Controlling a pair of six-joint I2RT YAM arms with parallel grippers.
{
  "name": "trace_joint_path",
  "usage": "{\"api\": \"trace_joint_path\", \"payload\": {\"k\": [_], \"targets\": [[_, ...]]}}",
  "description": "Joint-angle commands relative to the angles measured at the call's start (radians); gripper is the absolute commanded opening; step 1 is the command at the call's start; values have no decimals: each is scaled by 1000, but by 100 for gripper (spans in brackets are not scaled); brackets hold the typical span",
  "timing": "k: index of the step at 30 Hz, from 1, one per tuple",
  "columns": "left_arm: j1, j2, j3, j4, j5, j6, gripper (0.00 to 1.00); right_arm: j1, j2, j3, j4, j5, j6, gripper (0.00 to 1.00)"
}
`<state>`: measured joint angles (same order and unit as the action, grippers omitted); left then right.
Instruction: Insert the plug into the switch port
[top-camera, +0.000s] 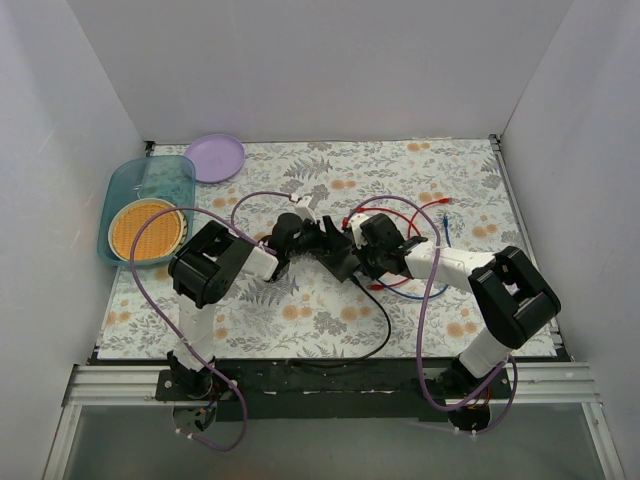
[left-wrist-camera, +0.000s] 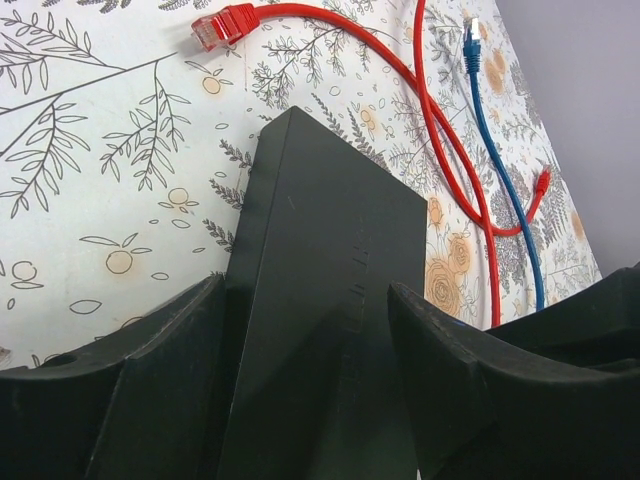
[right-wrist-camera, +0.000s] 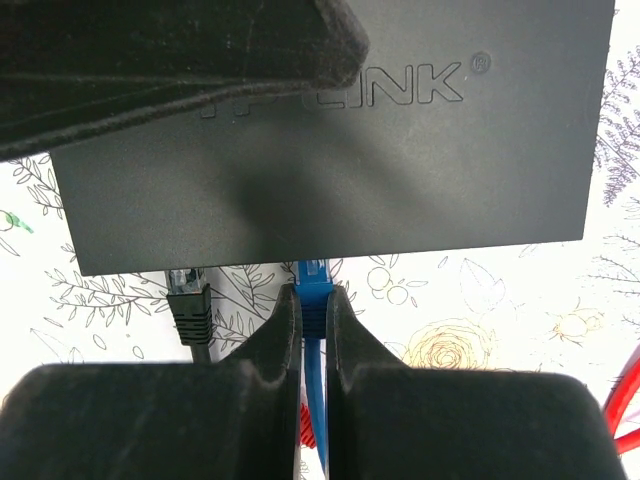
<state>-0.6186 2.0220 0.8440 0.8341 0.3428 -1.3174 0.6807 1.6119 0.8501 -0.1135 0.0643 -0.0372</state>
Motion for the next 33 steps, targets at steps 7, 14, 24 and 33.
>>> {"api": "trace_joint_path", "payload": {"k": [7, 14, 24, 33], "targets": [[-287, -31, -2, -266, 529, -105, 21, 14, -56, 95, 669, -80, 28, 1], [-218, -66, 21, -364, 418, -83, 37, 13, -110, 1, 611, -34, 60, 3], [-53, -127, 7, -424, 320, -83, 56, 14, -150, -56, 560, -35, 89, 26], [39, -183, 53, -579, 179, -42, 77, 14, -139, -13, 388, -58, 89, 52]]}}
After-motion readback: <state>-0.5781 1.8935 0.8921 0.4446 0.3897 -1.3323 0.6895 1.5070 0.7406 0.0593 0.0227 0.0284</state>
